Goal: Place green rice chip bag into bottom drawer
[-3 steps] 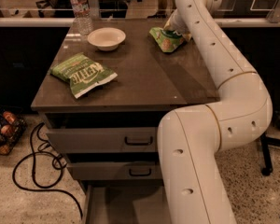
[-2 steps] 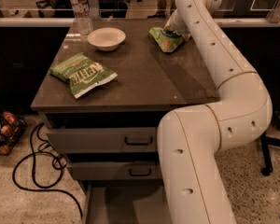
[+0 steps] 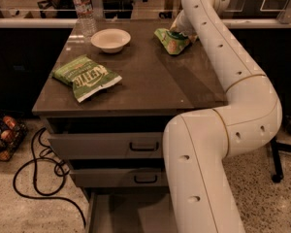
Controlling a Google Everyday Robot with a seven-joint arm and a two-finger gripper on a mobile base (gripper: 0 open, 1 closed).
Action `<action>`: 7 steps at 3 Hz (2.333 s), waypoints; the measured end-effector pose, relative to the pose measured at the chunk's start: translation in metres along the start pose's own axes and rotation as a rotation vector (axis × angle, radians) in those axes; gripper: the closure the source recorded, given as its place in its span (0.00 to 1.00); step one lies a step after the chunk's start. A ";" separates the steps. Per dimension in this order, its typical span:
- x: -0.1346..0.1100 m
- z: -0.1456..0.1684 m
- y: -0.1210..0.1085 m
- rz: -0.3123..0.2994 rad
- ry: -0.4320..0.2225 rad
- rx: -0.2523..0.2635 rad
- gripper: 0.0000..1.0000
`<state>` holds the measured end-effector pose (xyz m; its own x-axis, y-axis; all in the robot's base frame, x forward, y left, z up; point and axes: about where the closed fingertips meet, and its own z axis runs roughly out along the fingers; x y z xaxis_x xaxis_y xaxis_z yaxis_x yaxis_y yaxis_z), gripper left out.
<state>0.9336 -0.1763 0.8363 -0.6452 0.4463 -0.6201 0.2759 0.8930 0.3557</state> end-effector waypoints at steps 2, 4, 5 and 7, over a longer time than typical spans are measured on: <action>0.000 0.000 0.000 0.000 0.000 0.000 1.00; 0.000 0.000 0.000 0.000 0.000 0.000 1.00; -0.002 -0.004 0.002 -0.009 -0.010 0.041 1.00; -0.031 -0.044 0.011 -0.021 -0.106 0.152 1.00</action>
Offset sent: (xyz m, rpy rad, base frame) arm -0.1427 0.0226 0.1577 -0.2349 -0.2672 -0.1454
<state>0.9258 -0.1829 0.8902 -0.5754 0.4243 -0.6992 0.3731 0.8969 0.2373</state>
